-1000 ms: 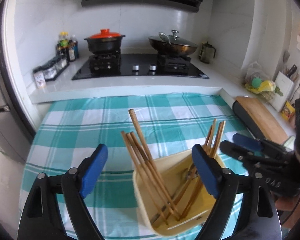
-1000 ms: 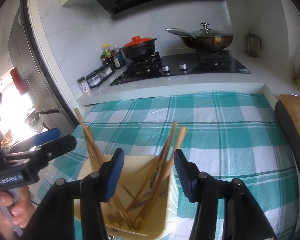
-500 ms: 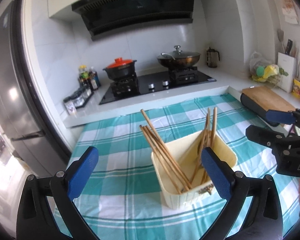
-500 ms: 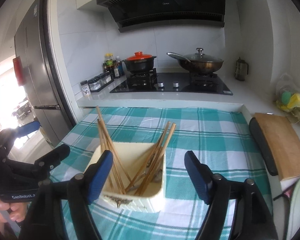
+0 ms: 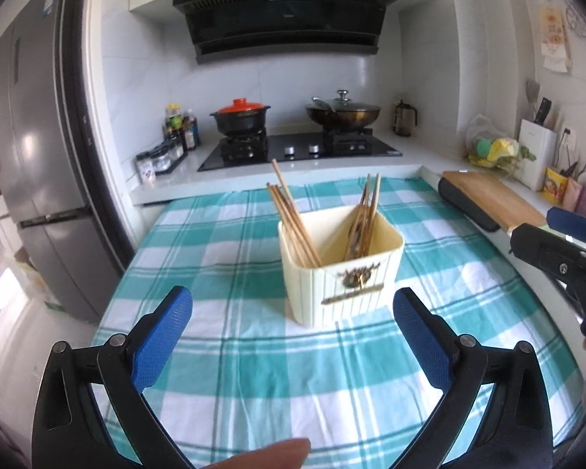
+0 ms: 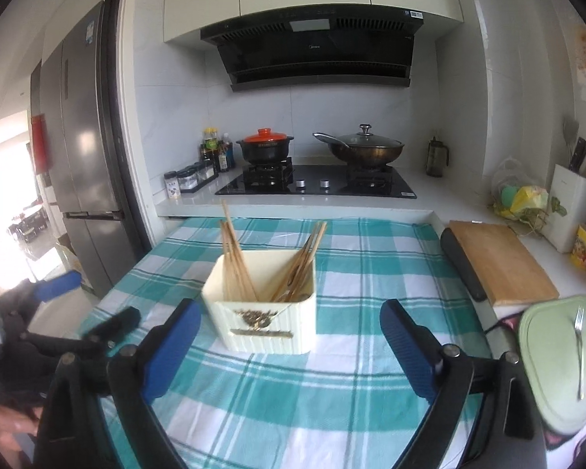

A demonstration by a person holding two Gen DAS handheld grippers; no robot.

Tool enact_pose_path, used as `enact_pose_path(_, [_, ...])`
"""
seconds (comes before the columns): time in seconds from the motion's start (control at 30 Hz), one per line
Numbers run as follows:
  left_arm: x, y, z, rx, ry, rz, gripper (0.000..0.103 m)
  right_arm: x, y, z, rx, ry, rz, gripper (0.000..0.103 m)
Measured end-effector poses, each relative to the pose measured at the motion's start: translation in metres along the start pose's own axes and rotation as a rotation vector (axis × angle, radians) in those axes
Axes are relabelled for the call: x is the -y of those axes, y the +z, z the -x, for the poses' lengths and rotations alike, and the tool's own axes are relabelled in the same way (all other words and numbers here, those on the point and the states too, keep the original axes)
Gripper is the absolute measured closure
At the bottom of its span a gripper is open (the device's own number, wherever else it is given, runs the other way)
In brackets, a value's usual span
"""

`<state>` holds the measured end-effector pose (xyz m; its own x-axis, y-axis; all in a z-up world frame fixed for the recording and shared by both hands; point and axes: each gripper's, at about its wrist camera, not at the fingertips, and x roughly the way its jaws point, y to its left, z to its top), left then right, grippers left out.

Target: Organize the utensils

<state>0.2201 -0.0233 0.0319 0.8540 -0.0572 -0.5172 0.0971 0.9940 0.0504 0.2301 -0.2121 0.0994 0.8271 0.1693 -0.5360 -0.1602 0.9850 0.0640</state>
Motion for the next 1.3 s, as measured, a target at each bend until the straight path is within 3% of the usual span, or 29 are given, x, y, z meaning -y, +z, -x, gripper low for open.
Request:
enact_pose_path(0.17, [0.003, -0.014, 0.017, -0.02, 0.073, -0.005, 0.0, -0.015, -0.019, 0.011, -0.048, 0.006, 0.013, 0.008])
enact_pose_path(0.37, [-0.014, -0.021, 0.034, -0.06, 0.015, 0.07, 0.0, -0.027, -0.033, 0.031, -0.088, -0.053, 0.033, 0.008])
enact_pose_path(1.3, [-0.019, -0.023, 0.041, -0.066, 0.038, 0.097, 0.0, -0.046, -0.033, 0.05, -0.074, -0.052, 0.078, 0.008])
